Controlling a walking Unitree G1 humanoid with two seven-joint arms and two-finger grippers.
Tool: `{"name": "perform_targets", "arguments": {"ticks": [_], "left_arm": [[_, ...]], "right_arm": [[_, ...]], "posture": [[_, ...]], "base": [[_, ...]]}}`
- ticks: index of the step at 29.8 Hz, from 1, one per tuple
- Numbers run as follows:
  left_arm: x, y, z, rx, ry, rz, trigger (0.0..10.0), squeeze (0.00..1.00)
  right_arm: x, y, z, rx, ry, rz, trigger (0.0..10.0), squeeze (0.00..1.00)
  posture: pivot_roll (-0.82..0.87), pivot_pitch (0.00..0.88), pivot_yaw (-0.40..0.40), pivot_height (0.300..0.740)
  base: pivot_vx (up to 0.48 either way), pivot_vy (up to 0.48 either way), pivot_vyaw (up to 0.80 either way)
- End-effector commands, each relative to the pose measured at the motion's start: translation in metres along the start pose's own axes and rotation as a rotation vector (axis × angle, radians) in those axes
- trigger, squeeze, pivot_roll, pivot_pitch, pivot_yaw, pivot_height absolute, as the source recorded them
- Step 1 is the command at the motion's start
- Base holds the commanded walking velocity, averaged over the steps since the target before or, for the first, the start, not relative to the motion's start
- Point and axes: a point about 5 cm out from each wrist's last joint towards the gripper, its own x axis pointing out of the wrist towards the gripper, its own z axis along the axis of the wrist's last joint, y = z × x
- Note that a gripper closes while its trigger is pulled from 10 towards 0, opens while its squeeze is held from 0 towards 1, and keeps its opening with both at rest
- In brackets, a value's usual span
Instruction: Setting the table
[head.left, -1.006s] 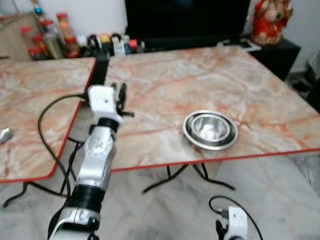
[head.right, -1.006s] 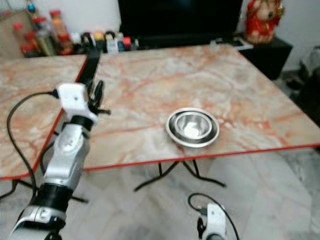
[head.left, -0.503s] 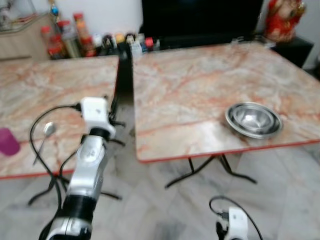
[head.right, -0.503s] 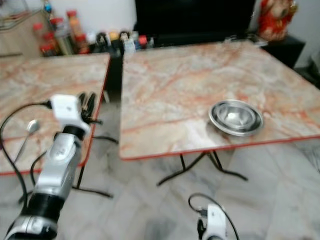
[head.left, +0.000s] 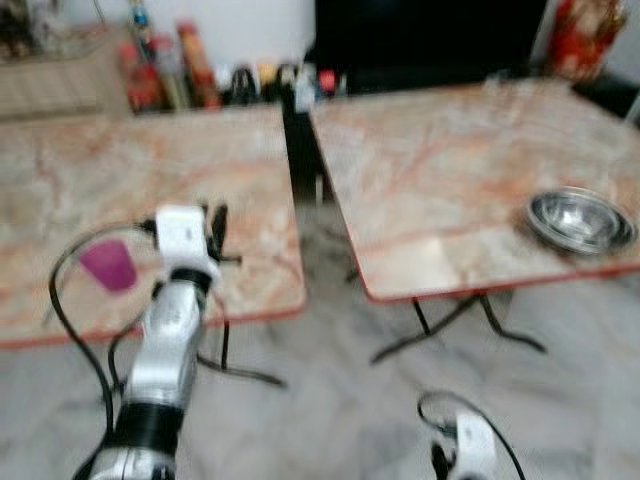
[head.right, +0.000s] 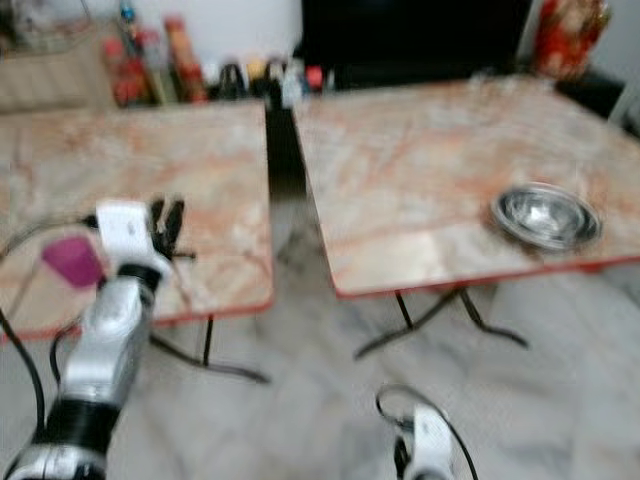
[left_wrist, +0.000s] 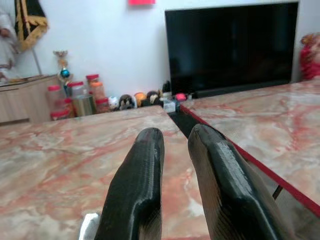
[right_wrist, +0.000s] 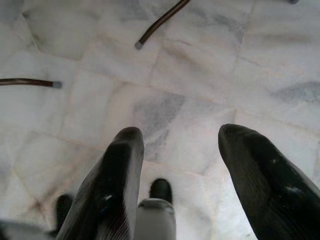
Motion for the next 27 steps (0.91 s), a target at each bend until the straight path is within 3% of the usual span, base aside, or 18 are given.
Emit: {"name": "perform_targets", "arguments": {"ticks": [1,8,11,22,27], "left_arm": [[0.002,0.006,0.005,0.032,-0.006,0.007,10.0,0.0],[-0.003,0.004,0.002,0.041,0.005,-0.02,10.0,0.0],[-0.008,0.006,-0.003,0.06,0.012,-0.031,10.0,0.0],[-0.03,0.052,-0.022,0.101,0.075,0.161,10.0,0.0],[-0.047,0.07,-0.04,0.136,0.163,0.216,10.0,0.0]], "right_arm": [[0.001,0.007,0.003,-0.006,-0.014,0.015,10.0,0.0],[0.0,0.007,0.002,-0.001,-0.009,0.015,10.0,0.0],[0.001,0.007,0.003,-0.001,-0.012,0.016,10.0,0.0],[0.001,0.007,0.002,-0.001,-0.011,0.017,10.0,0.0],[0.001,0.007,0.003,0.0,-0.013,0.02,10.0,0.0]], "posture": [[0.03,0.0,-0.005,0.736],[0.04,0.0,-0.005,0.736],[0.04,0.0,-0.004,0.736],[0.05,0.0,-0.01,0.736],[0.05,0.0,-0.01,0.736]], "base": [[0.0,0.48,0.0],[0.0,0.48,0.0],[0.0,0.109,0.0],[0.0,0.0,0.0],[0.0,0.0,0.0]]}}
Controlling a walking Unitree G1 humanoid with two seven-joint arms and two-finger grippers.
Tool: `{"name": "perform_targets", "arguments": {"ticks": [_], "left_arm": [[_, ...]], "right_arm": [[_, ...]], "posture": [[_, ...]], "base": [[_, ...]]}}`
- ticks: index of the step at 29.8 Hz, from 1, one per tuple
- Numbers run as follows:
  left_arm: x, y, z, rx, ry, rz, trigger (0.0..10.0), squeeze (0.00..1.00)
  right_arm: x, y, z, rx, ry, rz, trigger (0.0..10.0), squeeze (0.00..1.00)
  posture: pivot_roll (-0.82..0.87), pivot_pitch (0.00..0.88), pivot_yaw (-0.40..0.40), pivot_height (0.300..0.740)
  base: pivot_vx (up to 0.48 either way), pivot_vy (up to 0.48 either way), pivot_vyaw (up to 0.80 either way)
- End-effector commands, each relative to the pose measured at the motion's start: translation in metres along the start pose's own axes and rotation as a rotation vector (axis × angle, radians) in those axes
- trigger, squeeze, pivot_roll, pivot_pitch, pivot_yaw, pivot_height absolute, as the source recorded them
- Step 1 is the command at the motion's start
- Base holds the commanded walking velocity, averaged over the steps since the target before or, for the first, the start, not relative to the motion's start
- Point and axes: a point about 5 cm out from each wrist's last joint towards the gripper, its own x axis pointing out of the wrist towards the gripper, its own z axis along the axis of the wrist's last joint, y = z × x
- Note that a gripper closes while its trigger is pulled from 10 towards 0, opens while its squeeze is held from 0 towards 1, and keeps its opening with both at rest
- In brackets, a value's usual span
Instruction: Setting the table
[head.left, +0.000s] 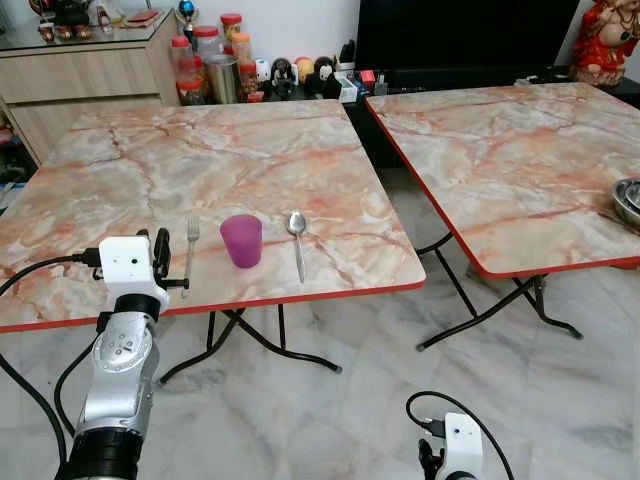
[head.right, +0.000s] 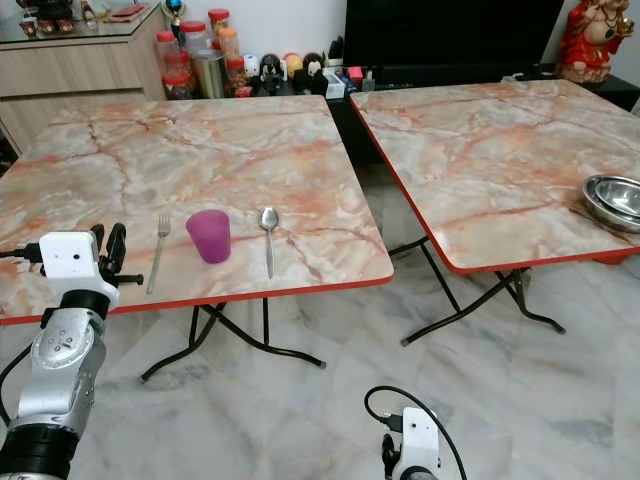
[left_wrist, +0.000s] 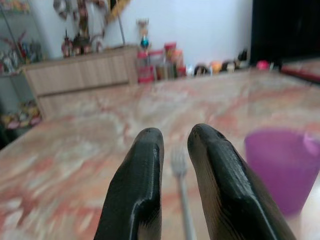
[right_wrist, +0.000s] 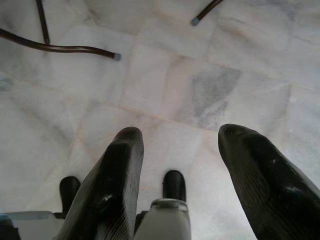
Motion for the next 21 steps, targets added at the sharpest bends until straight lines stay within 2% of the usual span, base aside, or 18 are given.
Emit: {"name": "perform_targets", "arguments": {"ticks": [1,3,5,8,14,17,21], "left_arm": [[-0.01,0.009,-0.021,0.023,0.085,0.025,10.0,0.0],[-0.014,0.014,-0.031,0.045,0.123,0.041,10.0,0.0],[-0.027,0.027,-0.054,0.043,0.227,0.104,10.0,0.0],[-0.036,0.032,-0.067,0.035,0.29,0.137,10.0,0.0],[-0.057,0.033,-0.093,0.064,0.42,0.127,10.0,0.0],[-0.066,0.032,-0.106,0.044,0.488,0.124,10.0,0.0],[-0.079,0.024,-0.122,0.036,0.586,0.063,10.0,0.0]], "right_arm": [[0.0,-0.002,0.002,0.005,-0.01,-0.004,10.0,0.0],[0.0,-0.001,0.002,0.005,-0.009,-0.002,10.0,0.0],[0.0,0.0,0.002,0.009,-0.009,-0.002,10.0,0.0],[0.0,0.0,0.001,0.01,-0.007,-0.005,10.0,0.0],[0.0,-0.001,-0.001,0.009,-0.001,-0.007,10.0,0.0],[-0.001,-0.001,-0.001,0.01,-0.001,-0.007,10.0,0.0],[-0.001,0.0,-0.002,0.012,0.0,-0.004,10.0,0.0]], "posture": [[0.06,0.0,-0.011,0.736],[0.06,0.0,-0.008,0.736],[0.05,0.0,-0.005,0.736],[0.05,0.0,-0.003,0.736],[0.05,0.0,-0.002,0.736],[0.05,0.0,0.0,0.736],[0.05,0.0,0.003,0.736]], "base": [[0.0,0.0,0.0],[0.0,0.0,0.0],[0.0,0.0,0.0],[0.0,0.0,0.0],[0.0,0.0,0.0],[0.0,0.0,0.0],[0.0,0.0,0.0]]}}
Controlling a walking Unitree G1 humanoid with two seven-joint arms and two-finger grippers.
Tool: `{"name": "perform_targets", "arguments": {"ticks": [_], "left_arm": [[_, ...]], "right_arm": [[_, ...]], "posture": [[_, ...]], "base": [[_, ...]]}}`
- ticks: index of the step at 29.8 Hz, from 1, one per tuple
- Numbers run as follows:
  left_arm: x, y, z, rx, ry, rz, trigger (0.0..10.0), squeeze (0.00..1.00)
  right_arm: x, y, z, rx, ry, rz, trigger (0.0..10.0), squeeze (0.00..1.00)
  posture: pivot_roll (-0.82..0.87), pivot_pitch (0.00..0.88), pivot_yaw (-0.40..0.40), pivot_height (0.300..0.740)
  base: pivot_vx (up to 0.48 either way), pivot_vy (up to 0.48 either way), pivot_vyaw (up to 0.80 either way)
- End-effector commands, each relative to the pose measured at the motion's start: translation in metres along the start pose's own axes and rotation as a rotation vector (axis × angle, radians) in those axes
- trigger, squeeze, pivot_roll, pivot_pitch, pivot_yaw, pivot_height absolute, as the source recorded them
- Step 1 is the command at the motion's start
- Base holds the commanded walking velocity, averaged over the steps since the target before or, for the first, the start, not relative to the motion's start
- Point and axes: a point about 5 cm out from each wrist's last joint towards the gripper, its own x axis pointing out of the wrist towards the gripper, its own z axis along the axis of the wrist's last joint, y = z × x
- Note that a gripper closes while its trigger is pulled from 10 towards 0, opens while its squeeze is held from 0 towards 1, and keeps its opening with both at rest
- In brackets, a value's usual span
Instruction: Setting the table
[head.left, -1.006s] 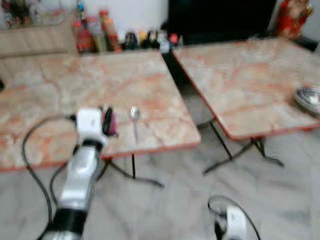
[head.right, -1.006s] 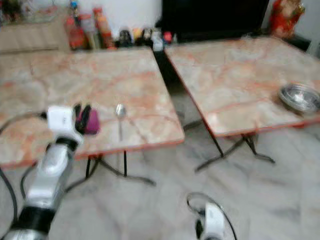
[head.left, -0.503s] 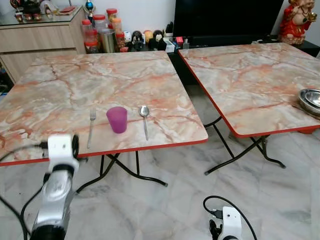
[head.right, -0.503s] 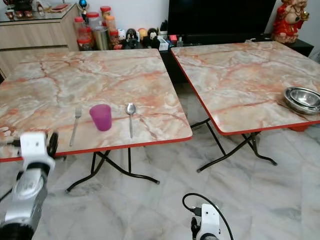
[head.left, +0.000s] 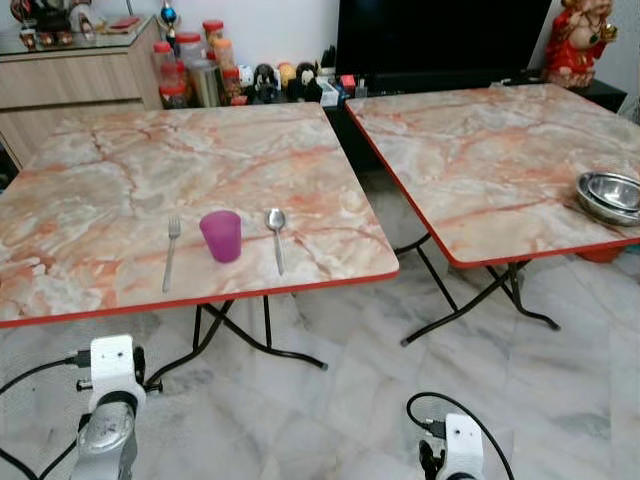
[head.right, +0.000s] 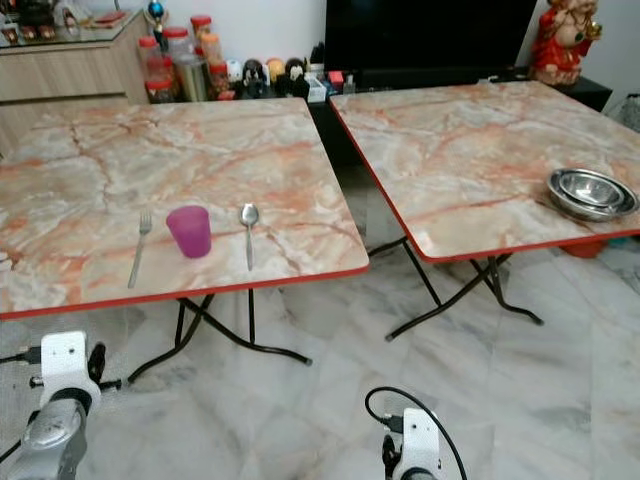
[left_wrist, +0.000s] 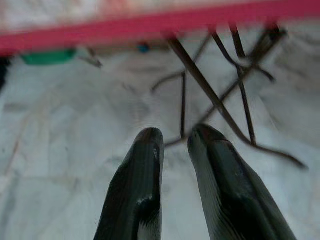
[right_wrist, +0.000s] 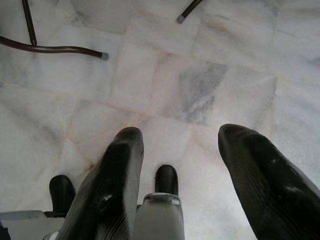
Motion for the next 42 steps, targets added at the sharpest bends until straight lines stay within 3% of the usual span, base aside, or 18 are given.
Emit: {"name": "perform_targets", "arguments": {"ticks": [1,7,12,14,18,31,42], "left_arm": [[-0.003,-0.008,-0.015,0.03,0.073,-0.059,10.0,0.0],[-0.007,-0.028,-0.036,0.057,0.191,-0.147,10.0,0.0],[-0.008,-0.032,-0.041,0.064,0.222,-0.163,10.0,0.0],[-0.012,-0.042,-0.052,0.071,0.309,-0.187,10.0,0.0],[-0.016,-0.048,-0.061,0.09,0.365,-0.205,10.0,0.0],[-0.023,-0.055,-0.072,0.111,0.442,-0.217,10.0,0.0],[-0.031,-0.051,-0.083,0.127,0.484,-0.212,10.0,0.0]], "right_arm": [[0.0,0.001,0.0,0.008,-0.003,-0.001,10.0,0.0],[0.0,0.0,0.0,-0.005,0.002,0.002,10.0,0.0],[0.0,-0.001,0.0,-0.007,0.0,0.003,10.0,0.0],[0.0,-0.002,0.001,-0.017,-0.001,0.003,10.0,0.0],[0.0,-0.002,0.001,-0.027,0.003,0.003,10.0,0.0],[0.0,0.0,-0.001,-0.042,0.008,0.009,10.0,0.0],[-0.001,0.001,-0.003,-0.033,0.014,0.011,10.0,0.0]], "posture": [[0.05,0.0,0.004,0.736],[0.04,0.0,-0.001,0.736],[0.04,0.0,-0.002,0.736],[0.03,0.0,0.0,0.736],[0.02,0.0,0.003,0.736],[0.02,0.0,0.006,0.736],[0.02,0.0,0.009,0.736]], "base": [[0.0,0.0,0.0],[0.0,0.0,0.0],[0.0,0.0,0.0],[0.0,0.0,0.0],[0.0,0.0,0.0],[0.0,0.0,0.54],[0.0,0.0,0.0]]}}
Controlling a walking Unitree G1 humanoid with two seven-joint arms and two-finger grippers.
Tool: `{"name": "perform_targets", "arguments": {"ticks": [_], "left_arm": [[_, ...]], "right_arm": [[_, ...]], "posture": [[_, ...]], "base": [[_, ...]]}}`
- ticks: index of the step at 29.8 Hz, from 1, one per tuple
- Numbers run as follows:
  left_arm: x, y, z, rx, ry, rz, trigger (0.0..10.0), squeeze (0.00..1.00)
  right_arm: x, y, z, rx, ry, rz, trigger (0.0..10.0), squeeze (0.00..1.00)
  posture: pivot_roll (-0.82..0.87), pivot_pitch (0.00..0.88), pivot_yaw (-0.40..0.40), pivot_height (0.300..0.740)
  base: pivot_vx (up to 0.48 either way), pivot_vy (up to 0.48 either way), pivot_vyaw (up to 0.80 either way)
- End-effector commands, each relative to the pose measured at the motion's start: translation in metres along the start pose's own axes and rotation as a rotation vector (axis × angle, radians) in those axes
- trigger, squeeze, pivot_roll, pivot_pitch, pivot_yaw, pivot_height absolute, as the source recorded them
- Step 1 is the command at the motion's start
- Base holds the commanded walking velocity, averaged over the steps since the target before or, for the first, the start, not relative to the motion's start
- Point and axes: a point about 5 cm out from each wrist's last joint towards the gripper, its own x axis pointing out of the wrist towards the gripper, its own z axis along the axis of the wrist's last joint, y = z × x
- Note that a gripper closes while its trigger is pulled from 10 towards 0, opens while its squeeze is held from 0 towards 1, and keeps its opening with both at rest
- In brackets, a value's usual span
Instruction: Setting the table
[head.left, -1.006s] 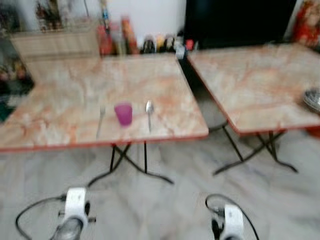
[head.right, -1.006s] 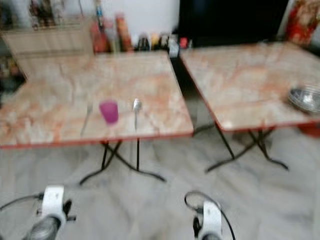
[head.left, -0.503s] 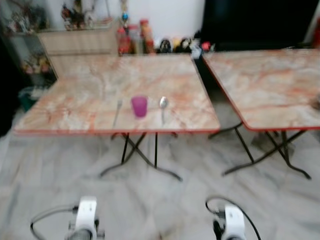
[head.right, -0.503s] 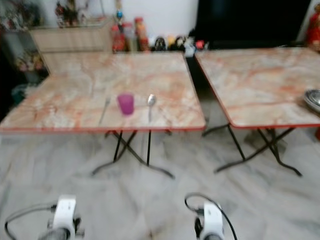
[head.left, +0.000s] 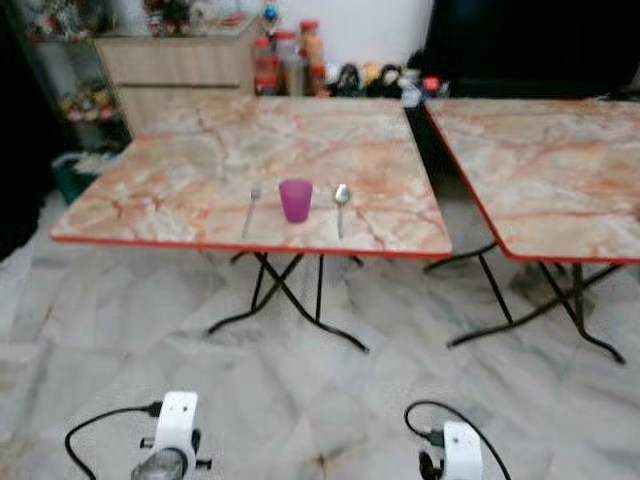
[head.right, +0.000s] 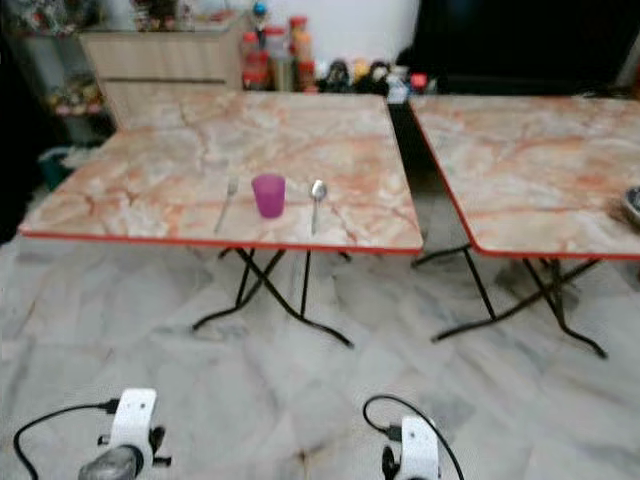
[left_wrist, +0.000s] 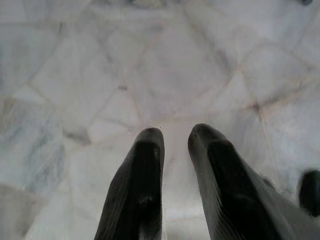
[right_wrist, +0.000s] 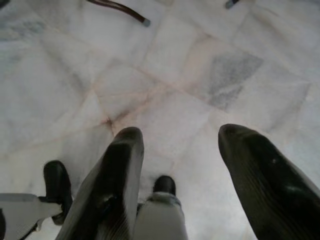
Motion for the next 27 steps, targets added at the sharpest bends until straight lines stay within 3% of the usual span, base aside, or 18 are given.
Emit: {"name": "perform_targets", "arguments": {"ticks": [1,27], "left_arm": [[-0.0006,0.0052,-0.0032,0.017,0.022,0.011,10.0,0.0],[-0.0005,0.0017,-0.004,0.053,0.031,-0.013,10.0,0.0]], "right_arm": [[0.0017,0.0037,0.0066,0.006,-0.017,0.009,10.0,0.0],[-0.0009,0.0018,-0.001,0.032,-0.016,-0.003,10.0,0.0]], "posture": [[0.02,0.0,0.009,0.736],[-0.01,0.0,0.035,0.736]], "base": [[0.0,0.0,0.0],[0.0,0.0,0.0]]}}
